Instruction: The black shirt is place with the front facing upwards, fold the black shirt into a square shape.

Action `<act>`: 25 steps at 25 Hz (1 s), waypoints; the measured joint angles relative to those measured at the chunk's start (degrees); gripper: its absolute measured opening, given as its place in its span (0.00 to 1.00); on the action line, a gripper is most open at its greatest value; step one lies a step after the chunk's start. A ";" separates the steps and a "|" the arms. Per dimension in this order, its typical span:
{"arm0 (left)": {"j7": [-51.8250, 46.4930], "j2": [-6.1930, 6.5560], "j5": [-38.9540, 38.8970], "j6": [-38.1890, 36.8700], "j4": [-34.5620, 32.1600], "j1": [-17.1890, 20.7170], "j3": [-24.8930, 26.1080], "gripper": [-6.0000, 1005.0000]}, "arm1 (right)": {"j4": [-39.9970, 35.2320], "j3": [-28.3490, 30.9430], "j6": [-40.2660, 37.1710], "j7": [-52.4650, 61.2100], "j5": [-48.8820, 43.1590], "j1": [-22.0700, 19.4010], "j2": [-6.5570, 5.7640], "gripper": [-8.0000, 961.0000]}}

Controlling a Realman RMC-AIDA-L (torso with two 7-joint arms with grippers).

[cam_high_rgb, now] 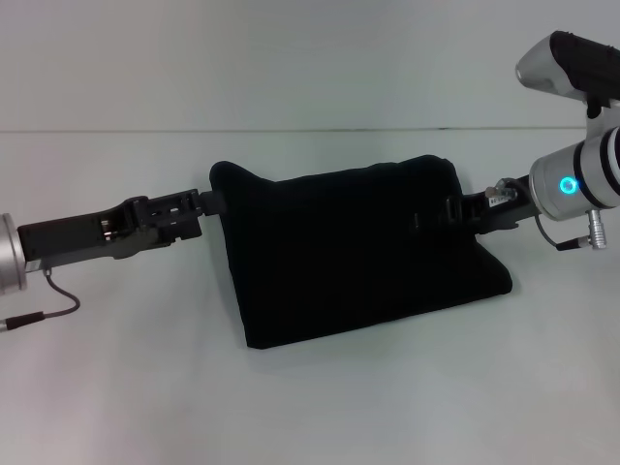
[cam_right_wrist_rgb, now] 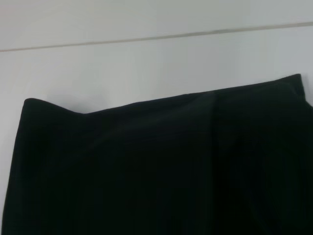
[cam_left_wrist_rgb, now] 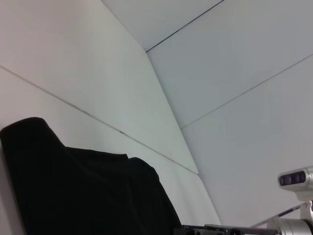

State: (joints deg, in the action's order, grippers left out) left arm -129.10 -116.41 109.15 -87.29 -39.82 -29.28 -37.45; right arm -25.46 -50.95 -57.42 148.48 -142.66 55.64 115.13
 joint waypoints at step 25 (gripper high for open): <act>0.09 -0.22 -1.34 -0.26 0.35 -0.18 0.41 0.88 | -0.30 -0.02 -0.27 0.87 -0.15 -0.27 -0.71 0.02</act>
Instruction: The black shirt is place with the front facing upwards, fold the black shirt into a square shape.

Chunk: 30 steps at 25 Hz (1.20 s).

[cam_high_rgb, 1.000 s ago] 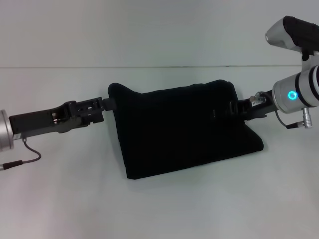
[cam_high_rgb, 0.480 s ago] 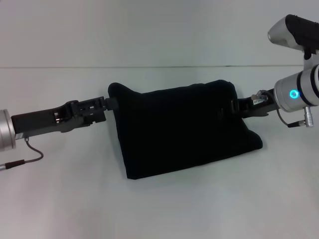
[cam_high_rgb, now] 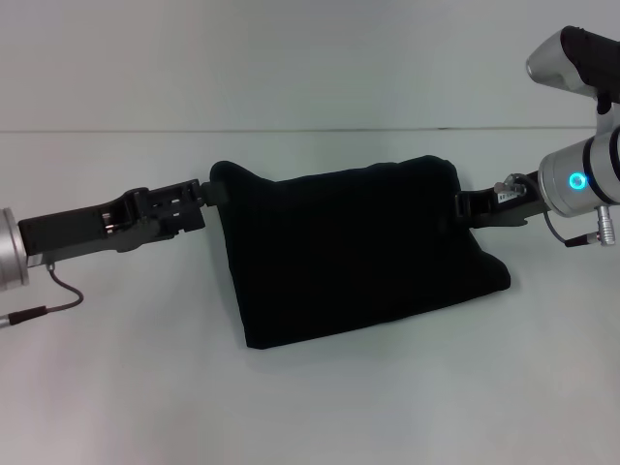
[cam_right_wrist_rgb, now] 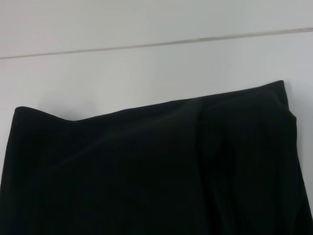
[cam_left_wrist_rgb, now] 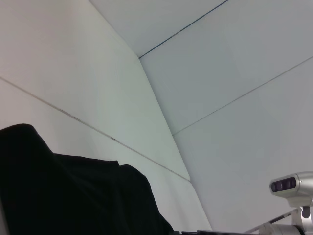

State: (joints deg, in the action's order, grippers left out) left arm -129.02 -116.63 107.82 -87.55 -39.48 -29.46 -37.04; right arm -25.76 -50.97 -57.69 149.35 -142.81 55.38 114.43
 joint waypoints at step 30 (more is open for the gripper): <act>0.00 -0.02 -0.20 -0.07 0.10 0.20 0.80 0.87 | -3.92 0.35 -6.80 0.85 0.35 0.70 0.56 0.56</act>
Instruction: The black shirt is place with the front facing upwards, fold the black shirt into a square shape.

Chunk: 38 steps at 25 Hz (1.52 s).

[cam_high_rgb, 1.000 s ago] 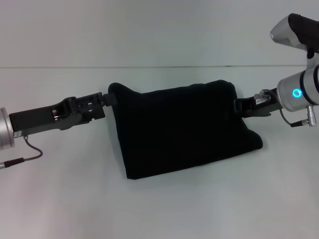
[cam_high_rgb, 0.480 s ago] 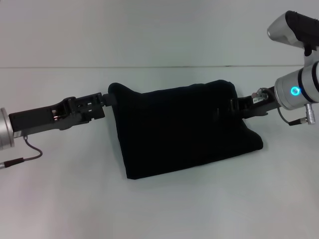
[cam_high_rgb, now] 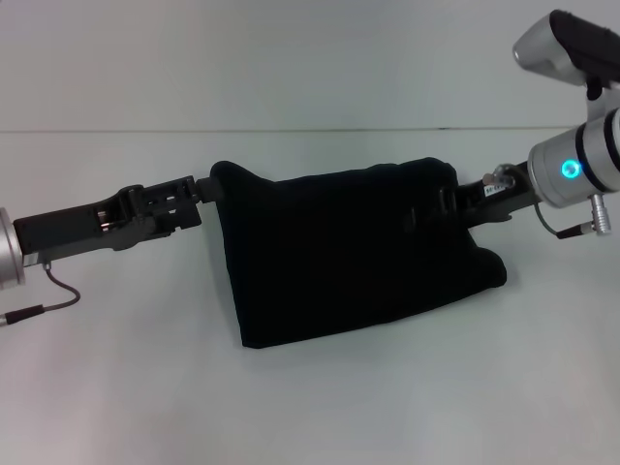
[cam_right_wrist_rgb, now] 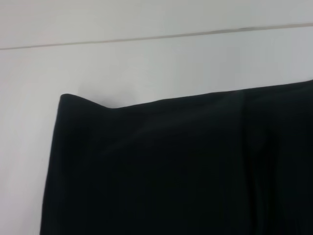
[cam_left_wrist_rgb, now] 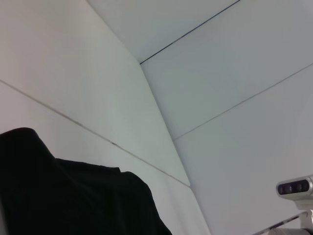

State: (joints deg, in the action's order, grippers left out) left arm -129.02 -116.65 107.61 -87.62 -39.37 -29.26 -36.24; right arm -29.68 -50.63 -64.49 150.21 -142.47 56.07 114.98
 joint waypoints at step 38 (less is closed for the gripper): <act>-0.03 -0.87 -0.03 0.20 0.18 0.34 0.03 0.87 | 0.26 -0.71 5.46 0.65 -3.70 -0.61 1.66 0.30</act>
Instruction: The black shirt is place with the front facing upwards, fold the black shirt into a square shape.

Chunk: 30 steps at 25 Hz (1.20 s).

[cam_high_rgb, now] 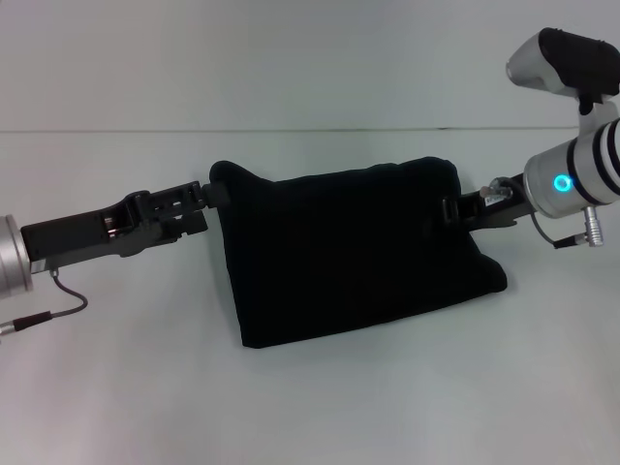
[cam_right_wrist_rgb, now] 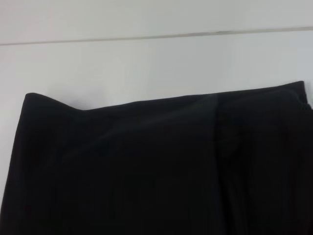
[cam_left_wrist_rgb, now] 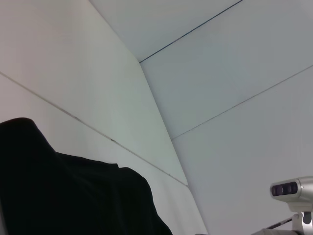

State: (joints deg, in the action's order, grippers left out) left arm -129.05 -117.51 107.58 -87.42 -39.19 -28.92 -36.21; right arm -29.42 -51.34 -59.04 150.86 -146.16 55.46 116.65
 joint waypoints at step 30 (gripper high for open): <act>0.03 0.16 0.00 0.30 -0.01 -0.45 1.49 0.87 | -0.86 -0.25 -0.73 0.35 1.86 0.76 -0.22 0.49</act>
State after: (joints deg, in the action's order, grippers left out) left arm -129.02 -117.36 107.58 -87.13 -39.20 -29.37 -34.71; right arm -30.27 -51.58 -59.76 151.21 -144.31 56.21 116.43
